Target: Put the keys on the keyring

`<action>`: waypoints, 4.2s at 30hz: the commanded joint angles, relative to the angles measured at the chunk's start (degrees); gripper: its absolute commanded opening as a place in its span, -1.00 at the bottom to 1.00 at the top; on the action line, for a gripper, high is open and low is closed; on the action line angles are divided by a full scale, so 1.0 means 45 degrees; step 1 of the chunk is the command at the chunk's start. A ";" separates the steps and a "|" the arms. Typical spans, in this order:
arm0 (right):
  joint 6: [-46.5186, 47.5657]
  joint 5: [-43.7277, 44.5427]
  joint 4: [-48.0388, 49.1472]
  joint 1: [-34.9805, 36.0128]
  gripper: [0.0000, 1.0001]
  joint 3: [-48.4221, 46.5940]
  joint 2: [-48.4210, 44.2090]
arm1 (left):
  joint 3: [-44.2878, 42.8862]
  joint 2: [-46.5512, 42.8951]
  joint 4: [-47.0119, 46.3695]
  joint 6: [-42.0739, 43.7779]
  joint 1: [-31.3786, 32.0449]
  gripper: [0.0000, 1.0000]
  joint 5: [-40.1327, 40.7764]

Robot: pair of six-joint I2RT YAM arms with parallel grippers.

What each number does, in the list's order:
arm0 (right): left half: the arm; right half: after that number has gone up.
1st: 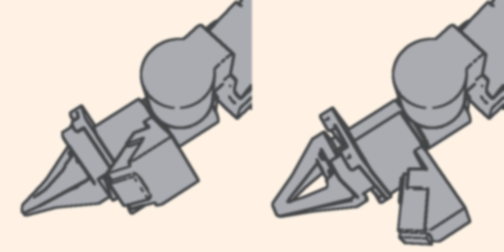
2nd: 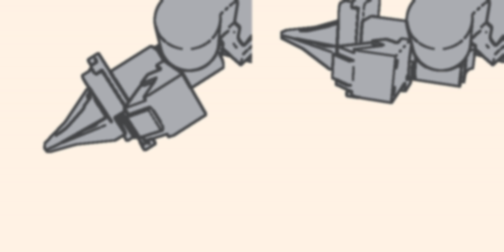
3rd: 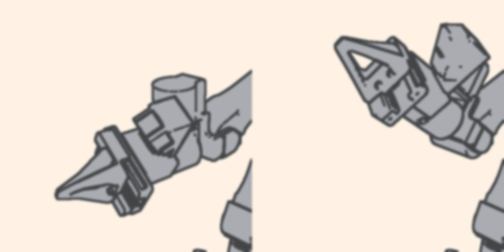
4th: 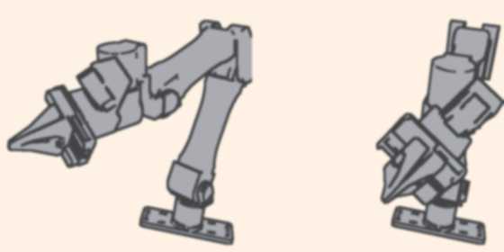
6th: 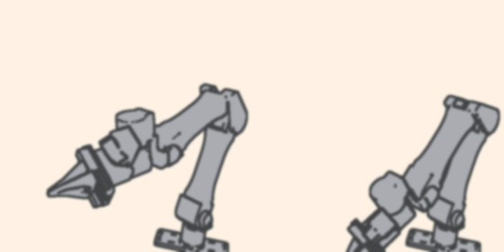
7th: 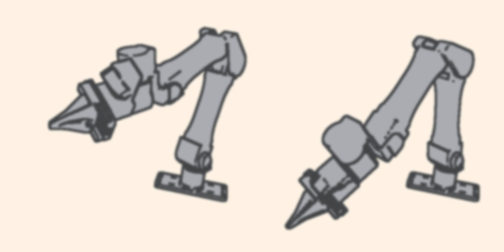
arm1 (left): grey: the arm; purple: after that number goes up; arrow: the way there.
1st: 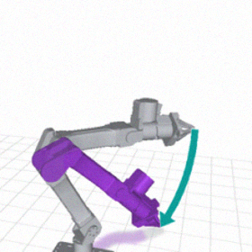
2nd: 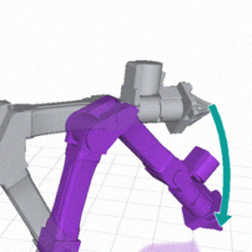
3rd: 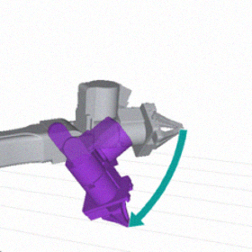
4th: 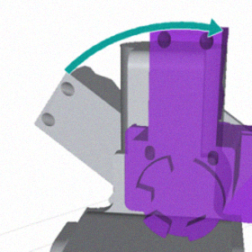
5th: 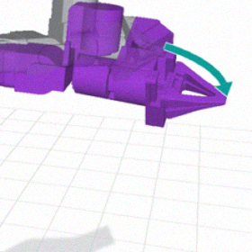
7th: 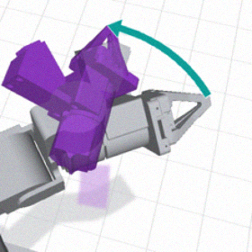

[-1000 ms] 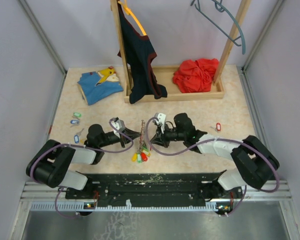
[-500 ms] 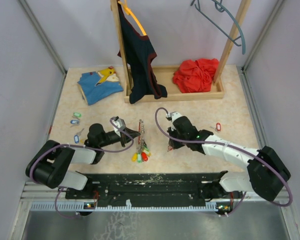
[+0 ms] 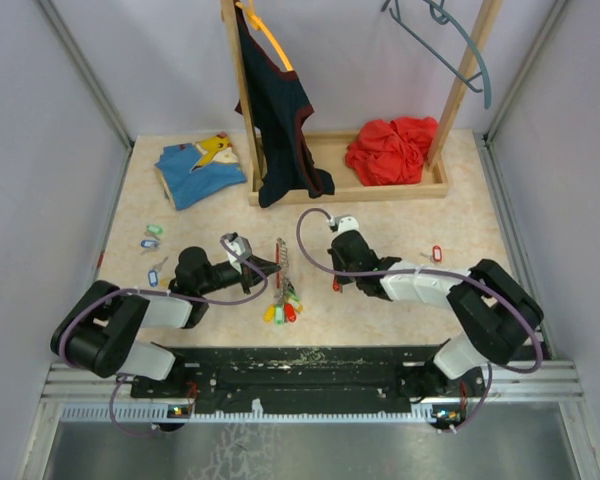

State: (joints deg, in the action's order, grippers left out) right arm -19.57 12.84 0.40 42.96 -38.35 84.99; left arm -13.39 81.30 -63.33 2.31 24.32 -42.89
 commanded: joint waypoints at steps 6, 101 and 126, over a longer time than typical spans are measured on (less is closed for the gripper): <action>0.0040 -0.0275 0.0181 0.0045 -0.82 -0.1031 0.1209 | -0.0301 -0.0174 -0.0040 0.0117 -0.0039 -1.00 0.0074; 0.2474 -1.0401 0.3904 -0.0584 -0.06 -0.1994 0.0350 | -0.0446 -0.0172 -0.0332 -0.0030 -0.0040 -1.00 -0.2175; 0.2378 -0.9379 0.2327 -0.0835 -0.40 -0.3014 0.2446 | -0.0170 0.0168 -0.1778 -0.0744 -0.0044 -1.00 -0.2648</action>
State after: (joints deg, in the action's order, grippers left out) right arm -9.26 -31.07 10.46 39.55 -49.98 97.38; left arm -14.09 81.76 -69.93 -0.71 24.01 -56.71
